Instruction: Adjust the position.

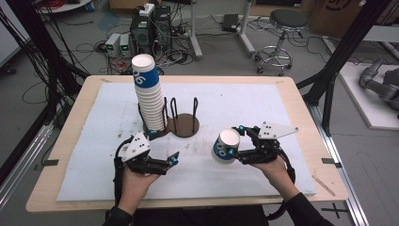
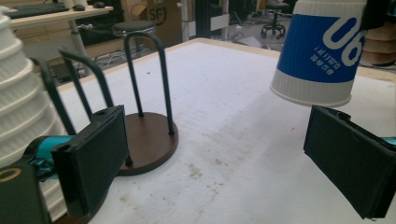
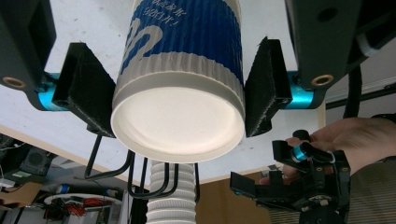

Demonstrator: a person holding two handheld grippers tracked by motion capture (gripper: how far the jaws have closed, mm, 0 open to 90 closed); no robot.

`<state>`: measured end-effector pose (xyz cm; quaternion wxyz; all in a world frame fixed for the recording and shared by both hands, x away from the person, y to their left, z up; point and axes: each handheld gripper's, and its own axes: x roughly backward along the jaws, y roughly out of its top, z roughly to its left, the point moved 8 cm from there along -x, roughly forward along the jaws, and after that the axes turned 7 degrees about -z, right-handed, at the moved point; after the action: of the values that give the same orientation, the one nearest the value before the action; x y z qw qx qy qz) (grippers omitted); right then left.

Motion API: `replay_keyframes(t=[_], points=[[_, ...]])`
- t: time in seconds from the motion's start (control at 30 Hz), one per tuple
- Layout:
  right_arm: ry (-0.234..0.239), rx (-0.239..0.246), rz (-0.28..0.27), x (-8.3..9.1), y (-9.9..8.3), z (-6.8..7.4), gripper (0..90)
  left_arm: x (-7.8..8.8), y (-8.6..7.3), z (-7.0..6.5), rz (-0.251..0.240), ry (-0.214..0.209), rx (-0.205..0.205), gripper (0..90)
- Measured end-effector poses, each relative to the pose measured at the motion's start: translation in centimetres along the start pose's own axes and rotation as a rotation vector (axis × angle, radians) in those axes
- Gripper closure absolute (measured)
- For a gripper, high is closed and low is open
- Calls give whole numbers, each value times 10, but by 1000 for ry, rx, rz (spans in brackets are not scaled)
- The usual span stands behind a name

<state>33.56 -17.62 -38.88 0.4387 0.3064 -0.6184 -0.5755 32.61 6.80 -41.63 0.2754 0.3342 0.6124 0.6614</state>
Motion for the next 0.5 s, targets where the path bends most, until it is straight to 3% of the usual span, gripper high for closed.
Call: replay_keyframes(t=[0.17,0.5], points=[[11,-1,-9,1,1,2,300,-7,-3,-9,9,-47,10,68],[67,2,-13,-3,2,9,300,-30,-12,-37,56,-197,37,69]])
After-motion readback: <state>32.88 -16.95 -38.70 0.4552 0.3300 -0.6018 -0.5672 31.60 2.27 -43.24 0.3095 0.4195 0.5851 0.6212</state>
